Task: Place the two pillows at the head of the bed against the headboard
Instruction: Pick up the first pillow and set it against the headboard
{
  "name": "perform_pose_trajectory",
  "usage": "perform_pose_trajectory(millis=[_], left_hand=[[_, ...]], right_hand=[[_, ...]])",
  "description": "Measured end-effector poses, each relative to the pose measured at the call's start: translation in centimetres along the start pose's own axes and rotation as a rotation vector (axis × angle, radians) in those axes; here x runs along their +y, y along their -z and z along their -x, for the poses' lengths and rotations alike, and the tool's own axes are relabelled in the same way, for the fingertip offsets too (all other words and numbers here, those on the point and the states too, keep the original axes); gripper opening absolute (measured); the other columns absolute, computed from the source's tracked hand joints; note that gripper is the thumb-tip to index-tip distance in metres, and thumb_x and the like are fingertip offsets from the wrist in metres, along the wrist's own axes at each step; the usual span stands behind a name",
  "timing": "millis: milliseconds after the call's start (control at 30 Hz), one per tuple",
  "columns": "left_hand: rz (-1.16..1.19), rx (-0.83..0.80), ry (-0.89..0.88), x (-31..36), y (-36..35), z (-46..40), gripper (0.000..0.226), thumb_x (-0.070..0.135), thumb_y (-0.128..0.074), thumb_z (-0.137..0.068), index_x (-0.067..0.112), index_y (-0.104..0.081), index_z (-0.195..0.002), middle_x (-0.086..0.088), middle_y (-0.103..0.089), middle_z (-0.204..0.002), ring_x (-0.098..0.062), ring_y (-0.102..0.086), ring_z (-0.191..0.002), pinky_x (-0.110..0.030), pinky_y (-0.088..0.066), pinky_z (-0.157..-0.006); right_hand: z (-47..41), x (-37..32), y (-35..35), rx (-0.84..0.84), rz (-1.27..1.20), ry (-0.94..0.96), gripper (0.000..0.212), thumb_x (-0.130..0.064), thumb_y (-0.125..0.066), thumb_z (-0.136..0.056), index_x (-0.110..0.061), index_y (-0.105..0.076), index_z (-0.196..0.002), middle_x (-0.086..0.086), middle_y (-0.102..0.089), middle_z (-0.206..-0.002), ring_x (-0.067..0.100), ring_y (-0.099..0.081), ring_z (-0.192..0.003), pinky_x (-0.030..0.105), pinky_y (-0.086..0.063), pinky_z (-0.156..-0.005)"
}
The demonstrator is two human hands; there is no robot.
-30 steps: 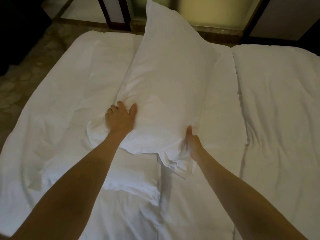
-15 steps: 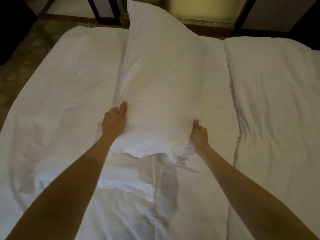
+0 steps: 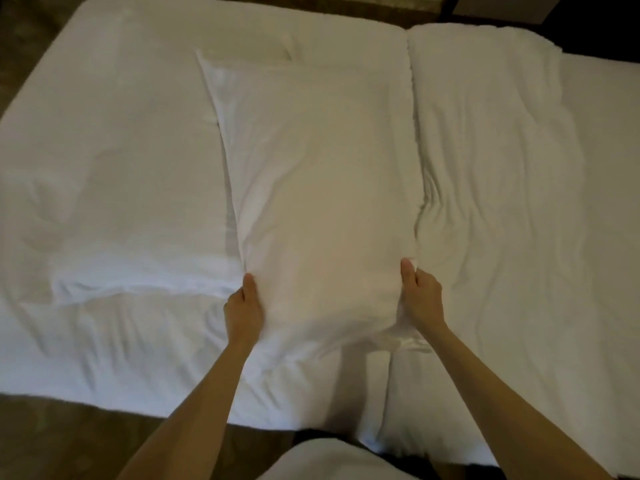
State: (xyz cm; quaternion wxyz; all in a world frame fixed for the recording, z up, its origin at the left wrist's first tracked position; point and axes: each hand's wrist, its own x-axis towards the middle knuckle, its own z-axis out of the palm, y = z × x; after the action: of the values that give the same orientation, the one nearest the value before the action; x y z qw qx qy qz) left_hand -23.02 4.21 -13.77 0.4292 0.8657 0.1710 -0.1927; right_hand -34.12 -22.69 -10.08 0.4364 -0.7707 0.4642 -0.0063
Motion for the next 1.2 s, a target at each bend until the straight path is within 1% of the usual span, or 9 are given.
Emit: perform_pose_trajectory(millis=[133, 300, 433, 600, 667, 767, 967, 1067, 1200], left_hand=[[0.039, 0.051, 0.087, -3.1, 0.1, 4.4, 0.064, 0.054, -0.024, -0.095, 0.005, -0.065, -0.097, -0.005, -0.06, -0.087, -0.025, -0.056, -0.08, -0.034, -0.043, -0.077], [0.054, 0.08, 0.156, -5.7, -0.4, 8.9, 0.065, 0.053, -0.021, -0.095, 0.004, -0.064, -0.102, -0.014, -0.065, -0.099, -0.03, -0.059, -0.09, -0.037, -0.045, -0.084], [-0.016, 0.108, 0.201, -5.4, -1.0, 9.6, 0.068, 0.052, -0.017, -0.096, 0.004, -0.062, -0.114, -0.018, -0.065, -0.113, -0.035, -0.058, -0.103, -0.045, -0.044, -0.096], [0.011, 0.121, 0.089, -1.1, -1.3, 5.8, 0.042, 0.035, -0.028, -0.099, 0.003, -0.052, -0.11, -0.023, -0.054, -0.122, -0.039, -0.05, -0.113, -0.038, -0.036, -0.091], [-0.054, 0.109, -0.005, 1.6, -1.5, 3.1, 0.039, 0.024, -0.032, -0.1, -0.001, -0.047, -0.125, -0.026, -0.044, -0.134, -0.04, -0.043, -0.12, -0.039, -0.033, -0.093], [-0.014, 0.041, 0.059, 6.4, -2.3, -1.2, 0.055, 0.043, -0.034, -0.096, 0.015, -0.03, -0.143, -0.02, -0.033, -0.147, -0.038, -0.036, -0.13, -0.048, -0.029, -0.104], [0.304, -0.015, 0.304, 9.9, -3.4, -6.1, 0.075, 0.059, -0.037, -0.09, 0.013, -0.022, -0.147, -0.016, -0.037, -0.147, -0.035, -0.042, -0.129, -0.043, -0.038, -0.105], [0.321, -0.08, 0.339, 9.5, -3.8, -6.7, 0.074, 0.063, -0.033, -0.09, 0.008, -0.041, -0.138, -0.015, -0.054, -0.133, -0.032, -0.054, -0.118, -0.043, -0.042, -0.104], [0.374, -0.114, 0.305, 9.6, -4.2, -6.5, 0.067, 0.06, -0.032, -0.092, 0.011, -0.051, -0.133, -0.009, -0.062, -0.126, -0.026, -0.059, -0.112, -0.035, -0.046, -0.097]], right_hand=[[4.3, 3.1, 1.3, -0.037, -0.016, -0.006, 0.05, -0.044, -0.037, -0.097, -0.008, -0.059, -0.071, 0.004, -0.059, -0.068, 0.02, -0.054, -0.065, 0.033, -0.039, -0.063], [7.1, 6.0, 3.0, -0.056, -0.003, -0.005, 0.051, -0.045, -0.038, -0.097, -0.02, -0.038, -0.052, 0.0, -0.046, -0.053, 0.016, -0.042, -0.052, 0.035, -0.033, -0.054], [6.6, 6.8, 3.2, -0.067, 0.012, -0.012, 0.051, -0.047, -0.035, -0.097, -0.016, -0.047, -0.057, 0.0, -0.051, -0.058, 0.016, -0.047, -0.057, 0.035, -0.036, -0.057], [2.5, 4.9, 1.9, -0.007, 0.052, -0.054, 0.044, -0.047, -0.026, -0.097, -0.011, -0.046, -0.081, 0.002, -0.055, -0.075, 0.028, -0.055, -0.076, 0.036, -0.04, -0.068], [0.0, 2.8, 1.3, 0.022, 0.059, -0.015, 0.036, -0.044, -0.029, -0.098, -0.012, -0.044, -0.089, 0.007, -0.055, -0.094, 0.032, -0.054, -0.091, 0.041, -0.042, -0.077], [-4.7, 0.1, 0.4, -0.035, 0.078, -0.121, 0.05, -0.051, -0.03, -0.096, -0.009, -0.044, -0.118, 0.015, -0.046, -0.129, 0.035, -0.045, -0.117, 0.05, -0.037, -0.099], [-10.4, -2.5, -0.3, -0.449, -0.407, -0.296, 0.069, -0.059, -0.026, -0.094, -0.01, -0.036, -0.142, 0.01, -0.048, -0.143, 0.024, -0.049, -0.124, 0.032, -0.038, -0.104], [-10.6, -2.3, -1.4, -0.425, -0.366, -0.314, 0.069, -0.059, -0.027, -0.094, -0.008, -0.044, -0.138, 0.011, -0.053, -0.136, 0.021, -0.051, -0.113, 0.029, -0.039, -0.096], [-10.3, -2.3, -2.7, -0.363, -0.274, -0.301, 0.061, -0.044, -0.027, -0.1, 0.003, -0.045, -0.134, 0.024, -0.052, -0.136, 0.039, -0.049, -0.122, 0.044, -0.037, -0.107]])
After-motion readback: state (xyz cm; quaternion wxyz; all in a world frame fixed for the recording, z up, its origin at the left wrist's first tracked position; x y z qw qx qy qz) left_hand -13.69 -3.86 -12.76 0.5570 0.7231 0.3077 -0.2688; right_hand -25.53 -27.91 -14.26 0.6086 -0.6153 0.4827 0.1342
